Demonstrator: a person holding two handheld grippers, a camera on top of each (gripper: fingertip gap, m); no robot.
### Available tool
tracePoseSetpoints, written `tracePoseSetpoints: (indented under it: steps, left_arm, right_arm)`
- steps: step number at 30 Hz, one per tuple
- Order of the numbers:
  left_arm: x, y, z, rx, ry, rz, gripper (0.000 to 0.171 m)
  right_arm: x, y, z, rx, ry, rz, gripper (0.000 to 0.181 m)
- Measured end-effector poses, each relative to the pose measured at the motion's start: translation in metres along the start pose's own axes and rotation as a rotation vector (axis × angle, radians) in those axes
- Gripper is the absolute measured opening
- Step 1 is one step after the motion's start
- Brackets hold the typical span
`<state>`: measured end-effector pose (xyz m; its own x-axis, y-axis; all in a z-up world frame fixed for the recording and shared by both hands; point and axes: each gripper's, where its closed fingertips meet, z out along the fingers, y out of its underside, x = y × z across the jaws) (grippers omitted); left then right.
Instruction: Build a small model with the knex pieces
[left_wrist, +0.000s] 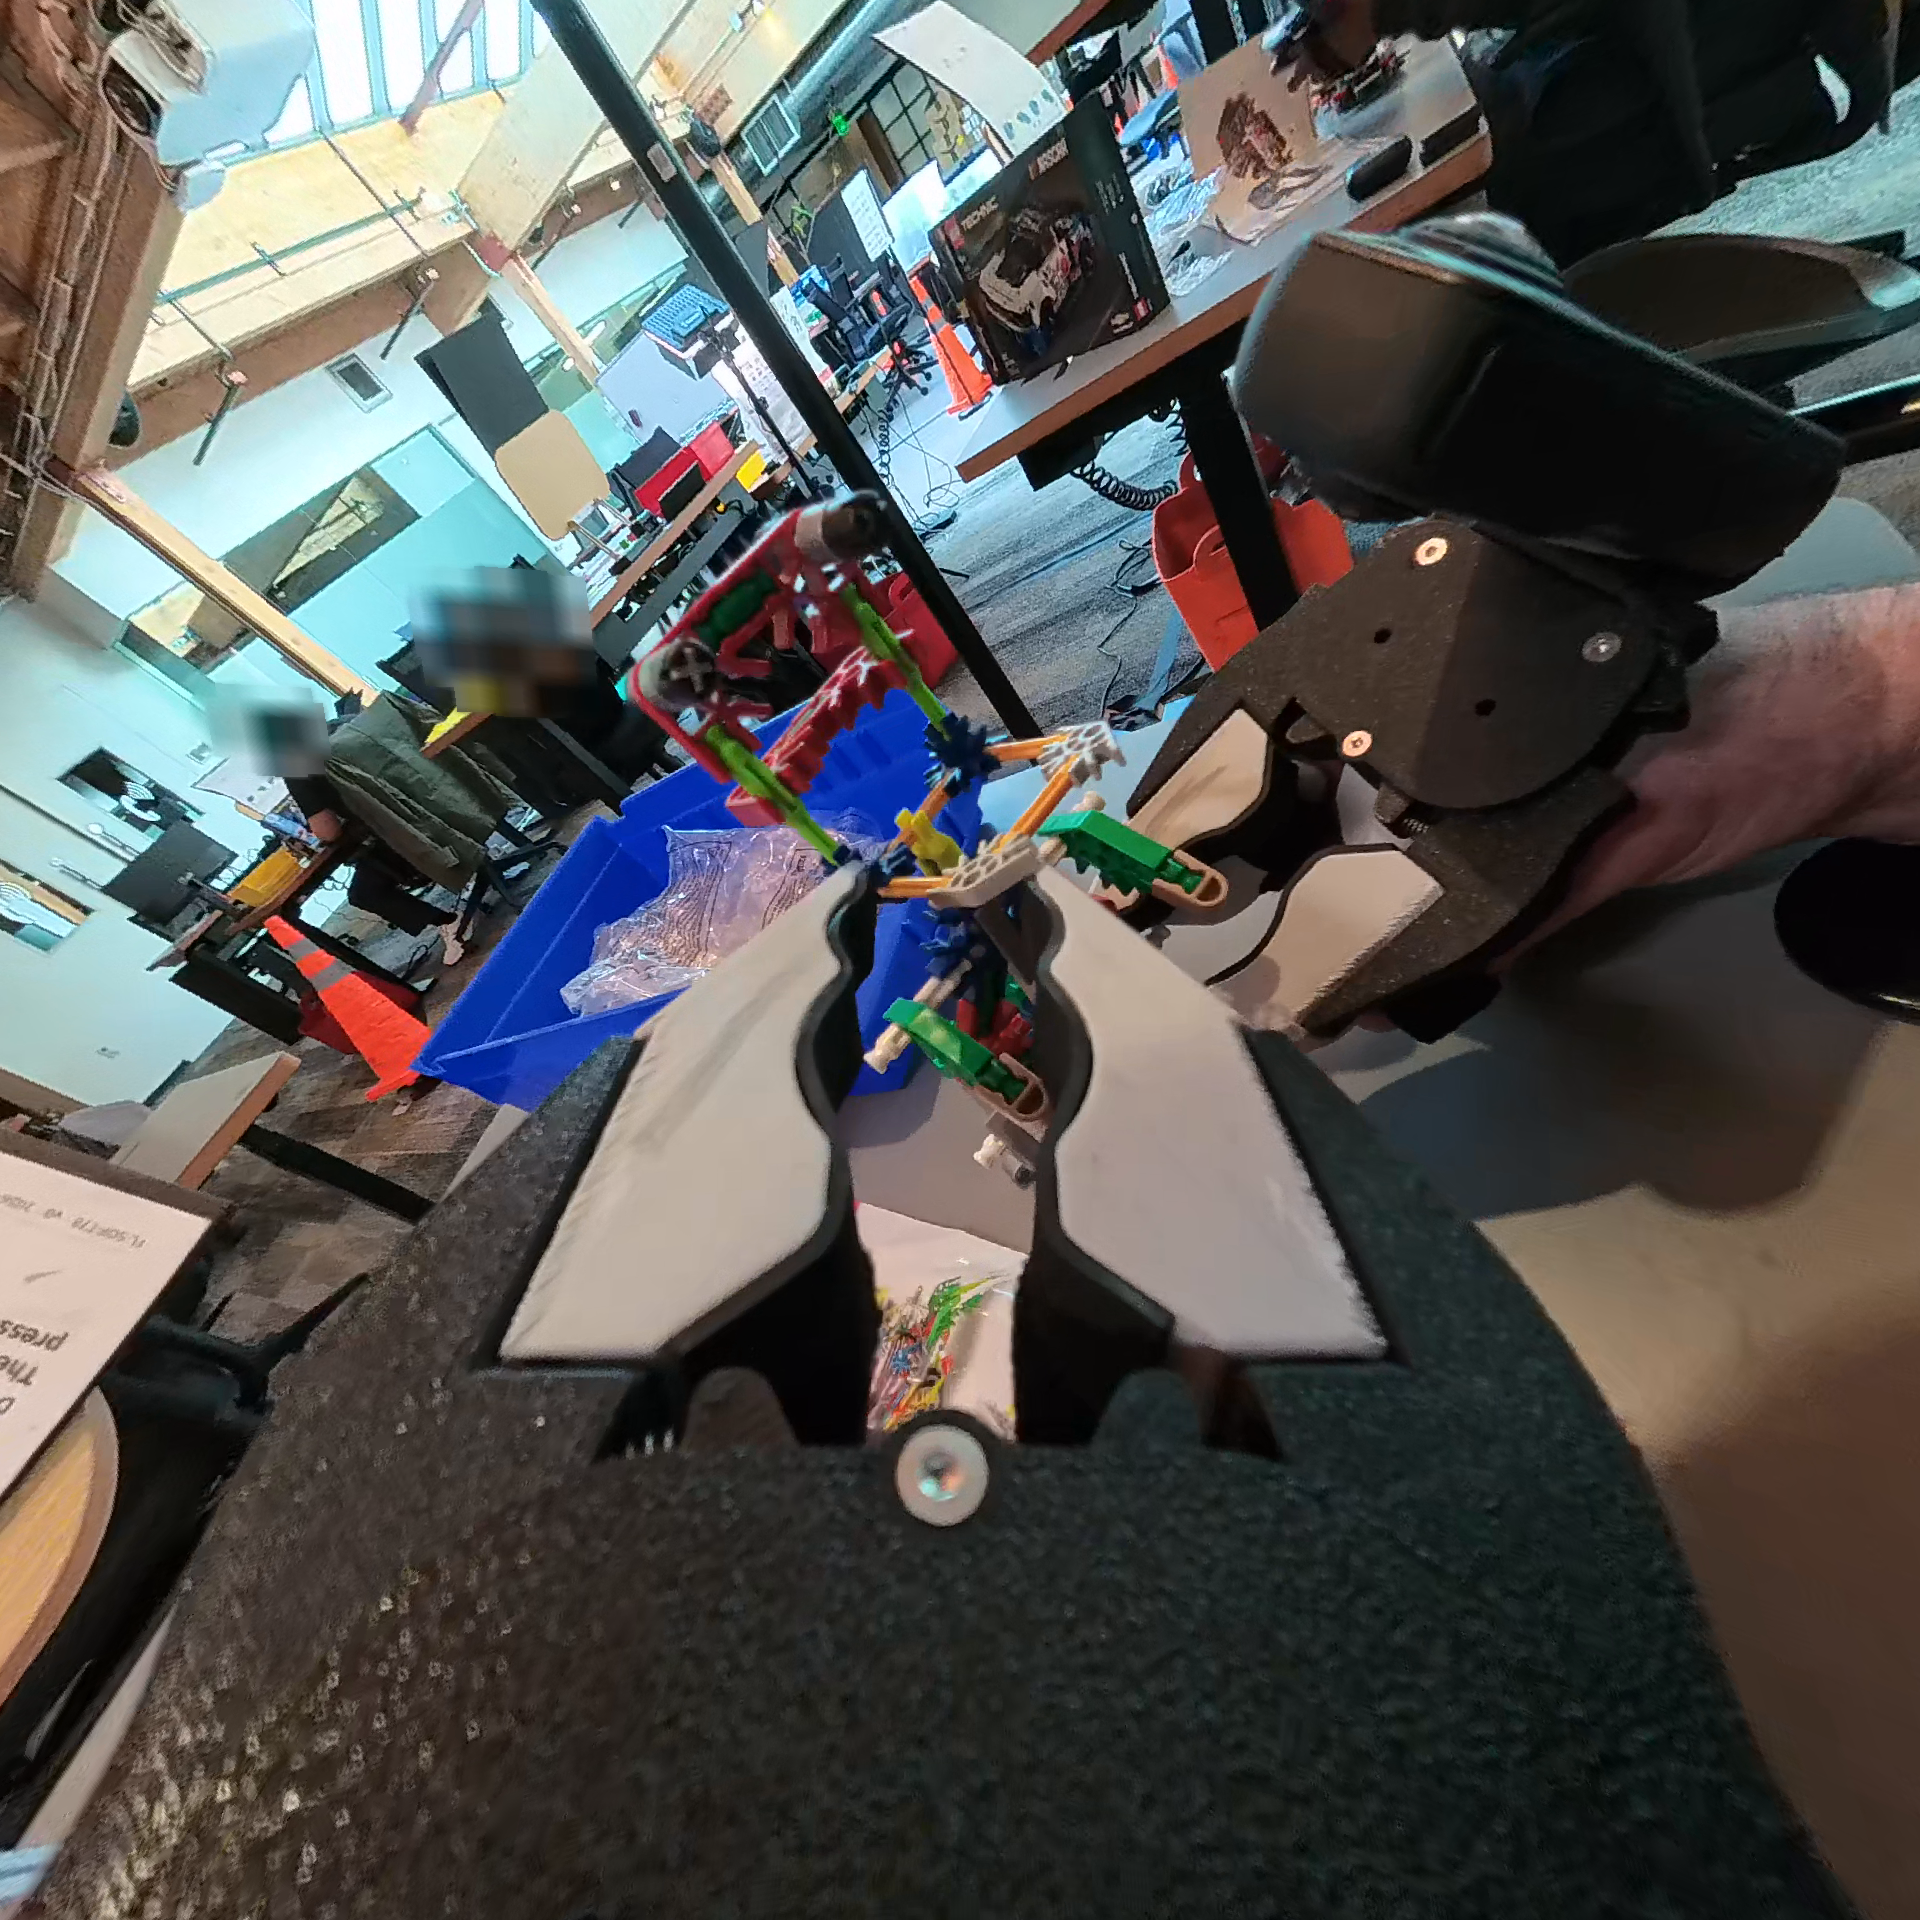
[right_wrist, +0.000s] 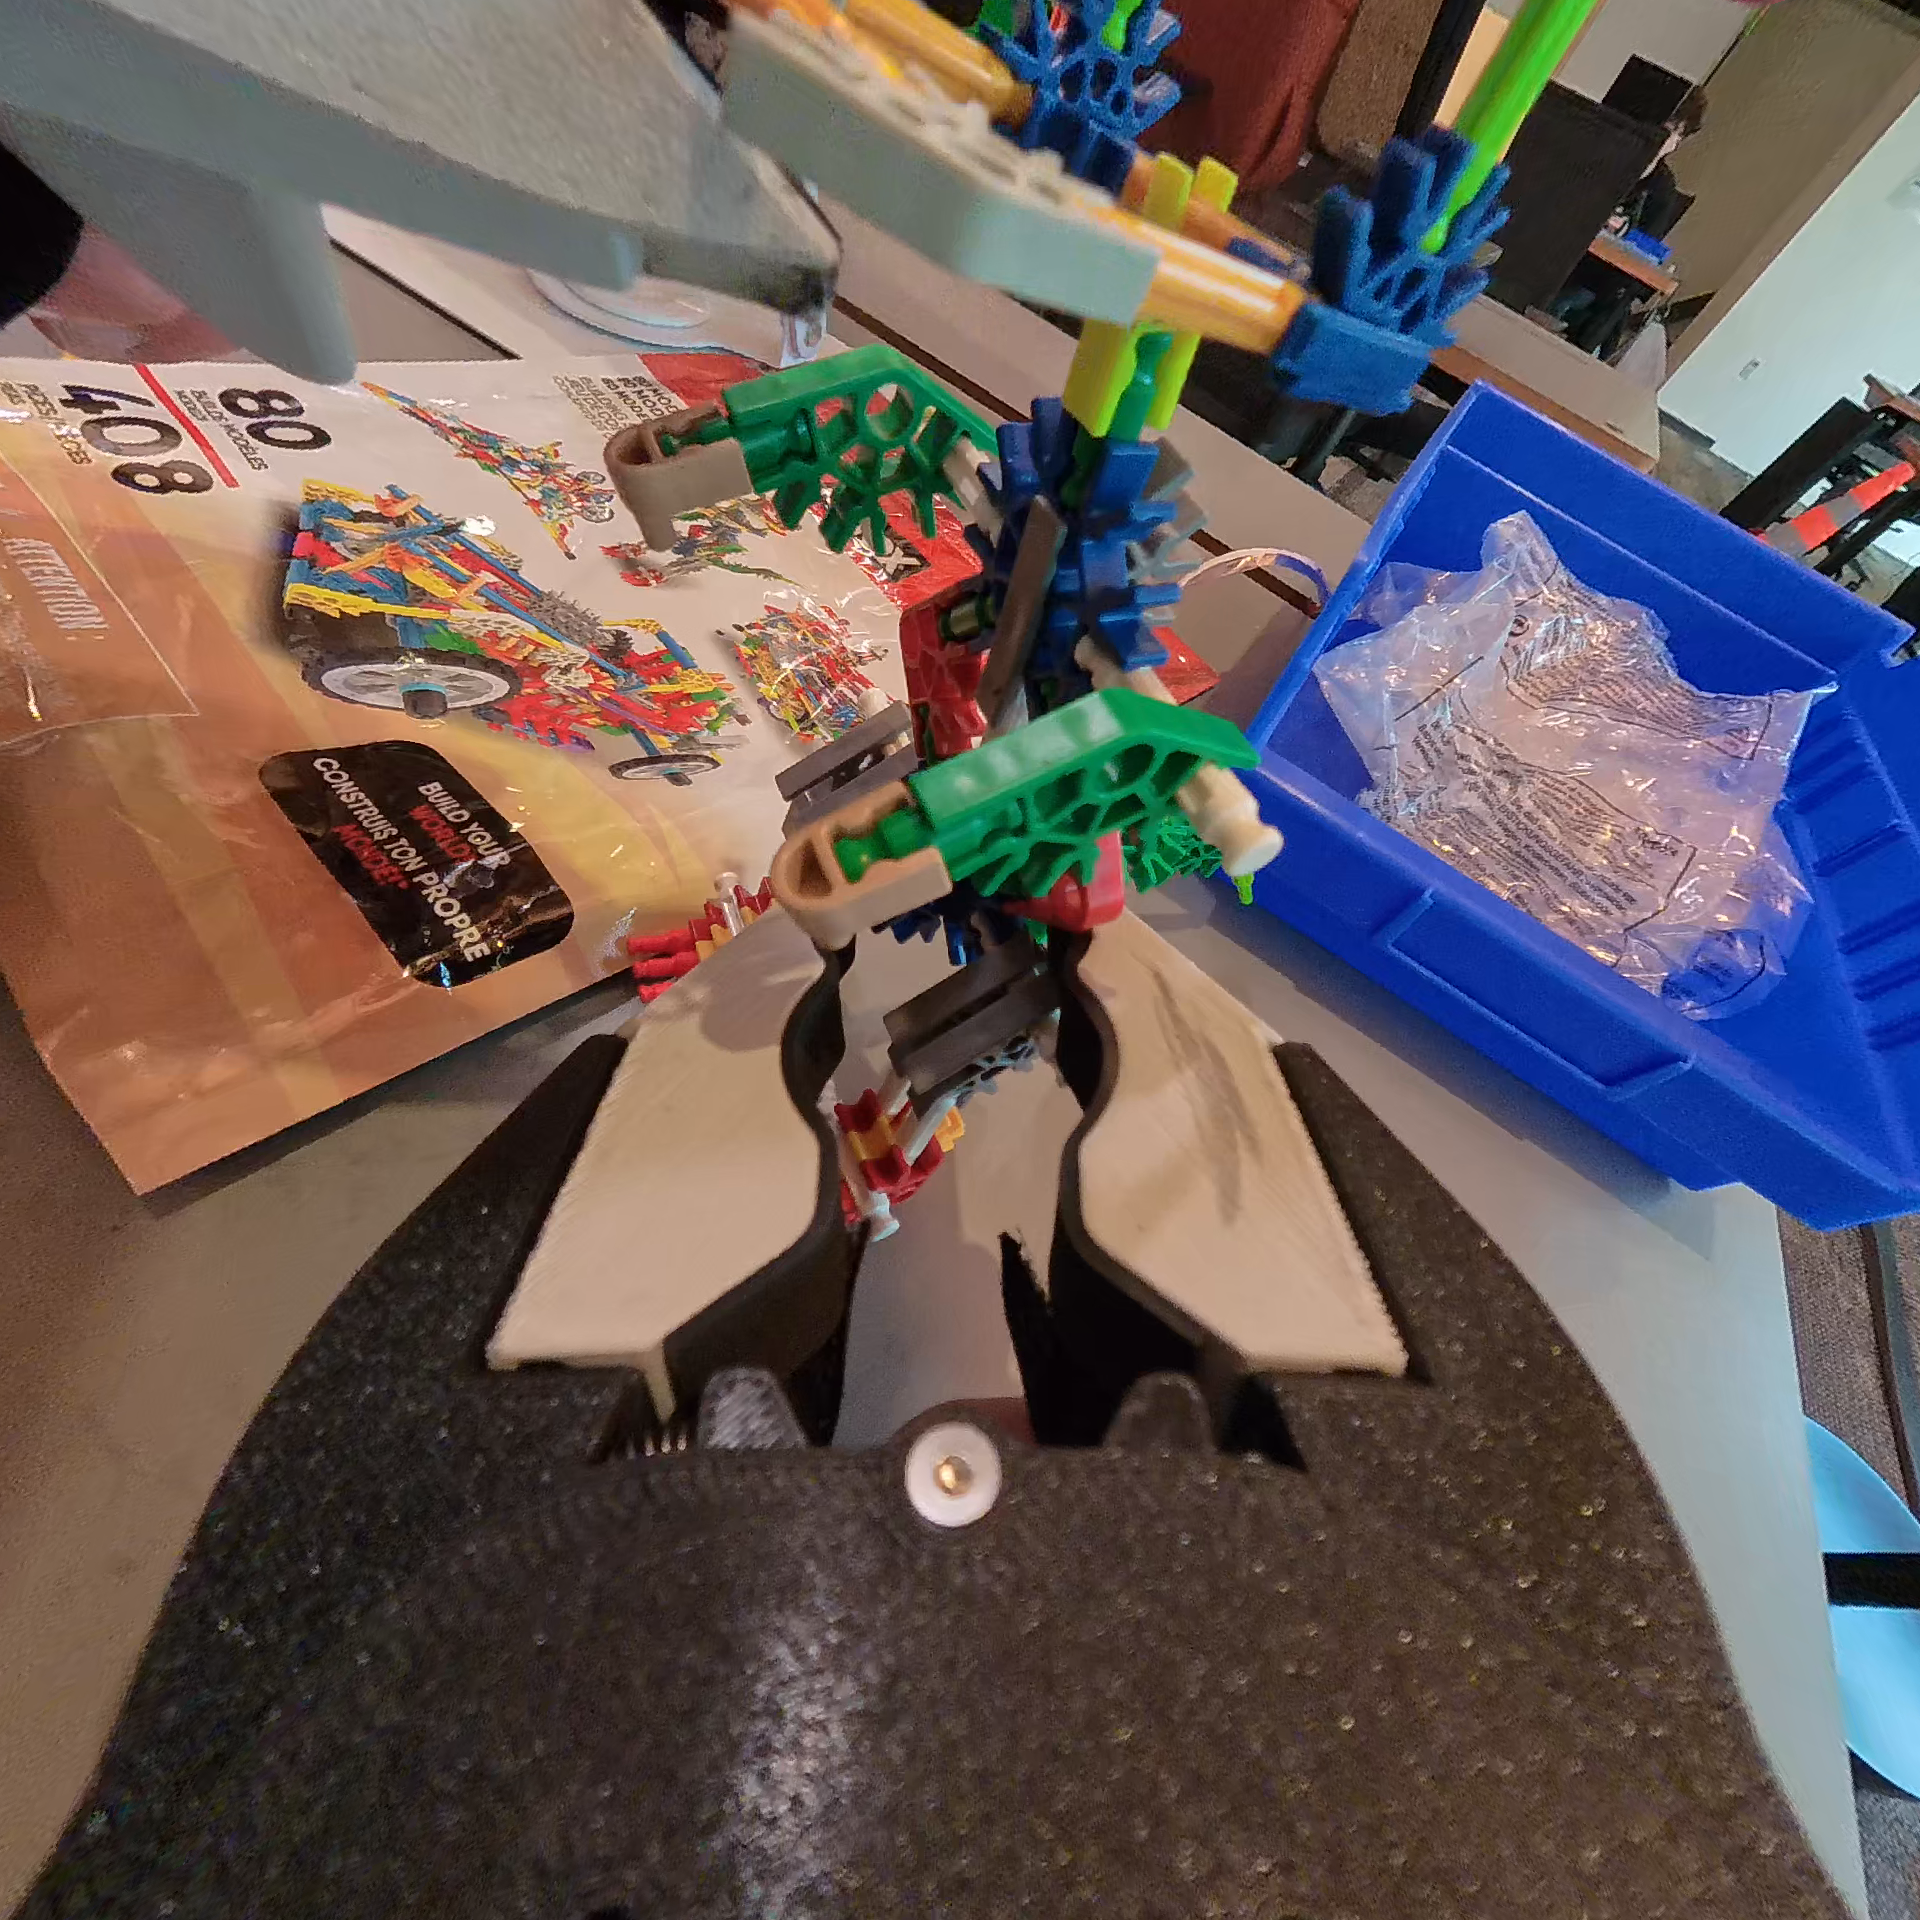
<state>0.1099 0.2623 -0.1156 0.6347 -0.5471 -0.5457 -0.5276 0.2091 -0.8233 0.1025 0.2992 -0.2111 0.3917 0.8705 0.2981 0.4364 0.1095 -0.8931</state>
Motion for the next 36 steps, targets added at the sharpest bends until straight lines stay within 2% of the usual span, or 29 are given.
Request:
tracePoseSetpoints:
  steps: [14,24,31,36]
  left_arm:
    - [0.003,0.021,-0.014,-0.048,-0.024,-0.090,0.030]
    - [0.008,0.062,-0.028,-0.173,-0.029,-0.146,0.033]
    - [0.010,0.070,-0.038,-0.234,-0.025,-0.155,0.034]
    - [0.018,0.082,-0.062,-0.301,-0.033,-0.160,0.036]
  right_arm:
    - [0.000,0.000,-0.001,-0.001,0.006,0.000,0.035]
    - [0.002,-0.002,-0.004,0.006,0.002,0.040,0.043]
    - [-0.002,0.002,-0.006,-0.029,-0.016,0.040,0.051]
    - [-0.002,-0.002,-0.011,-0.007,-0.029,0.067,0.054]
